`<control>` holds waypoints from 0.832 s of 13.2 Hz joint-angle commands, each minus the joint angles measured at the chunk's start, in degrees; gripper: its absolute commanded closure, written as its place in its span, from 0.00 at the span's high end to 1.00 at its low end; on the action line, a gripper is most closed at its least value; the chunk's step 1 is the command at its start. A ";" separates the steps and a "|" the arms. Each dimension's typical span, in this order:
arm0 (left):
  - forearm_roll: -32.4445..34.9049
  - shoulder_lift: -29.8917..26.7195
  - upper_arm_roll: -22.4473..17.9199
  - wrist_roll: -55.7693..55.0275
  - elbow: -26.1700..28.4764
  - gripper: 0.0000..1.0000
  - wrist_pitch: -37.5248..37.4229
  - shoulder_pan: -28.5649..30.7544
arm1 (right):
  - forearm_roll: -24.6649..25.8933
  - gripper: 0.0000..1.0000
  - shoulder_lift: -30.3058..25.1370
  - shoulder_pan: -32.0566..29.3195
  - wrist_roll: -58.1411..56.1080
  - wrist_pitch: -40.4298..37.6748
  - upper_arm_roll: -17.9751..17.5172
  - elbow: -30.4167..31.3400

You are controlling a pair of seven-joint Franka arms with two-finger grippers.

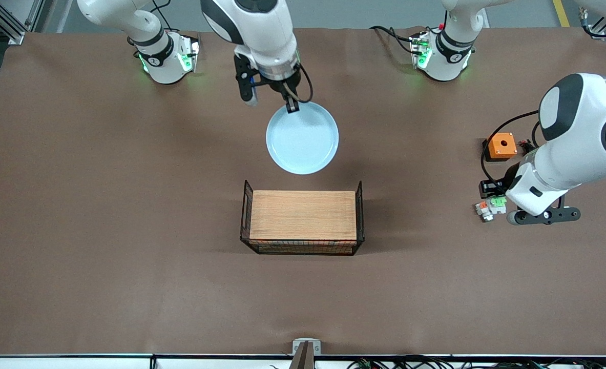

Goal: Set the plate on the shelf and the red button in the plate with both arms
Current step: 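Carry the plate with the right gripper and lower it into the tray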

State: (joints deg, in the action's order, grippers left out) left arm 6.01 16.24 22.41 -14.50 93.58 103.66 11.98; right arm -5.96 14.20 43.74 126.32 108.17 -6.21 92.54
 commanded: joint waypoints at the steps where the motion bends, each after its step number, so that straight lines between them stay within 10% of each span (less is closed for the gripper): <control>1: 1.02 0.29 0.44 -0.88 -0.24 0.00 0.05 -0.29 | 2.00 0.00 5.90 0.30 2.00 -1.12 1.02 -6.74; 11: 1.02 0.46 0.44 -0.88 -0.24 0.00 0.66 -0.30 | 3.41 0.05 15.15 -4.63 3.85 4.41 1.55 -12.12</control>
State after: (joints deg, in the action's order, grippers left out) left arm 6.01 16.68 22.47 -14.50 93.60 103.94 11.67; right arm -3.51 27.70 40.14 128.12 112.26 -3.92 82.53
